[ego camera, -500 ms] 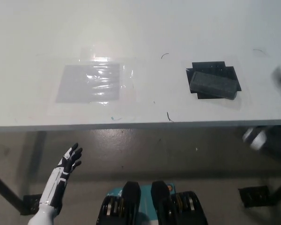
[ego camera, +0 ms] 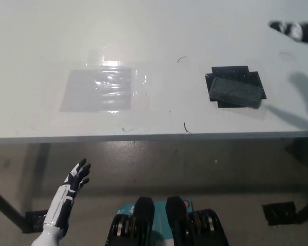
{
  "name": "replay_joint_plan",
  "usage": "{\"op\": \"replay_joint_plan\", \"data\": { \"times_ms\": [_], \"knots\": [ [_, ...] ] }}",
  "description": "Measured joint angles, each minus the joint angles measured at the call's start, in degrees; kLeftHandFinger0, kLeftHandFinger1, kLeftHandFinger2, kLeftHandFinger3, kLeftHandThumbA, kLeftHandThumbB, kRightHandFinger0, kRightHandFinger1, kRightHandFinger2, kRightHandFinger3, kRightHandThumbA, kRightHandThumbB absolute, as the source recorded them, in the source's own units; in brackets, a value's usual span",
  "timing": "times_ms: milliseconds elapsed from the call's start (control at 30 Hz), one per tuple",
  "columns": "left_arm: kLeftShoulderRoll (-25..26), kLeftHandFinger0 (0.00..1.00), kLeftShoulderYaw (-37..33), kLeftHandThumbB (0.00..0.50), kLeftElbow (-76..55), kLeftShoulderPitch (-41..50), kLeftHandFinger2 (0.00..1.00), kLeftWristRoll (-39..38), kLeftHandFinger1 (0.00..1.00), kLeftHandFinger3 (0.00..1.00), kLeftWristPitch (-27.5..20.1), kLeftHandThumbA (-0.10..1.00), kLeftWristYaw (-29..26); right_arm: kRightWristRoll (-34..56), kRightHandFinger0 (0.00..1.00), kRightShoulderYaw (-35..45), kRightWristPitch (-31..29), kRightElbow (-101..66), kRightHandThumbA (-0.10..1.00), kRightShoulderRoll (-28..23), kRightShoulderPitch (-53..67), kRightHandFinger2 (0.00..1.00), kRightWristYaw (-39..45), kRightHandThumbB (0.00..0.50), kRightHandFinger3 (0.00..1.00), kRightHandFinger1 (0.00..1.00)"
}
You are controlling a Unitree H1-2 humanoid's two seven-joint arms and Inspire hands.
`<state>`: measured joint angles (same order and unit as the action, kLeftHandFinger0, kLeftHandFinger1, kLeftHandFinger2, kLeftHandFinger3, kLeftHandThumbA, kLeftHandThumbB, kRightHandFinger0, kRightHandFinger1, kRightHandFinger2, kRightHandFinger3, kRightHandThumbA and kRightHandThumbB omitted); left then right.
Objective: A whiteboard eraser is kept on the black marked spot on the table infront of the robot and the robot uses its right hand to swipe it back and forth on the table twice to clean it
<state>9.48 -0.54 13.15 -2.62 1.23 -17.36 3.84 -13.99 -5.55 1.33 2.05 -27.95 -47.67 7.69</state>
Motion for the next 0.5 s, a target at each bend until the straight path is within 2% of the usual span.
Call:
{"op": "replay_joint_plan", "data": {
  "times_ms": [33, 100, 233, 267, 300, 367, 400, 433, 467, 500],
  "knots": [
    [0.0, 1.00, 0.0, 0.418, 0.0, 0.0, 1.00, 0.0, 1.00, 1.00, 0.0, 1.00, 0.0, 0.0, 1.00, 0.0, 0.0, 0.0, 1.00, 0.0, 0.0, 1.00, 0.0, 0.337, 1.00, 1.00],
    [0.0, 1.00, 0.0, 0.418, 0.2, 0.0, 1.00, 0.0, 1.00, 1.00, 0.0, 1.00, 0.0, -1.0, 1.00, -3.7, 1.0, 8.9, 1.00, 0.4, -6.4, 1.00, 2.6, 0.378, 1.00, 1.00],
    [0.0, 1.00, 0.0, 0.423, 0.6, 0.0, 1.00, 0.0, 1.00, 1.00, 0.0, 1.00, 0.1, -2.4, 1.00, -8.7, 1.7, 20.7, 1.00, 1.2, -13.6, 1.00, 5.6, 0.378, 1.00, 1.00],
    [0.0, 1.00, 0.0, 0.422, 0.7, 0.0, 1.00, 0.0, 1.00, 1.00, 0.0, 1.00, 0.1, -2.8, 1.00, -10.0, 1.7, 23.5, 1.00, 1.4, -15.2, 1.00, 6.2, 0.373, 1.00, 1.00],
    [0.0, 1.00, 0.0, 0.420, 0.8, 0.0, 1.00, 0.0, 1.00, 1.00, 0.0, 1.00, 0.1, -3.1, 1.00, -11.3, 2.0, 26.4, 1.00, 1.8, -16.7, 1.00, 7.1, 0.328, 1.00, 1.00],
    [0.0, 1.00, 0.0, 0.423, 0.9, 0.0, 1.00, 0.0, 1.00, 1.00, 0.0, 1.00, 0.1, -3.6, 1.00, -13.4, 2.2, 31.6, 1.00, 2.5, -19.1, 1.00, 8.3, 0.293, 1.00, 1.00],
    [0.0, 1.00, 0.0, 0.423, 1.0, -0.1, 1.00, 0.0, 1.00, 1.00, 0.0, 1.00, 0.1, -3.9, 1.00, -14.7, 2.4, 34.6, 1.00, 3.0, -20.4, 1.00, 9.1, 0.292, 1.00, 1.00],
    [0.0, 1.00, 0.0, 0.417, 1.0, -0.1, 1.00, 0.0, 1.00, 1.00, 0.0, 1.00, 0.1, -4.2, 1.00, -15.8, 2.5, 37.5, 1.00, 3.5, -21.6, 1.00, 9.8, 0.248, 1.00, 1.00],
    [0.0, 1.00, 0.0, 0.417, 1.1, -0.1, 1.00, 0.0, 1.00, 1.00, 0.0, 1.00, 0.2, -4.5, 1.00, -17.1, 2.7, 40.8, 1.00, 4.2, -22.9, 1.00, 10.6, 0.246, 1.00, 1.00],
    [0.0, 1.00, 0.0, 0.417, 1.1, -0.1, 1.00, 0.0, 1.00, 1.00, 0.0, 1.00, 0.2, -4.9, 1.00, -18.5, 2.8, 44.0, 1.00, 4.8, -24.1, 1.00, 11.5, 0.285, 1.00, 1.00]
  ]
}}
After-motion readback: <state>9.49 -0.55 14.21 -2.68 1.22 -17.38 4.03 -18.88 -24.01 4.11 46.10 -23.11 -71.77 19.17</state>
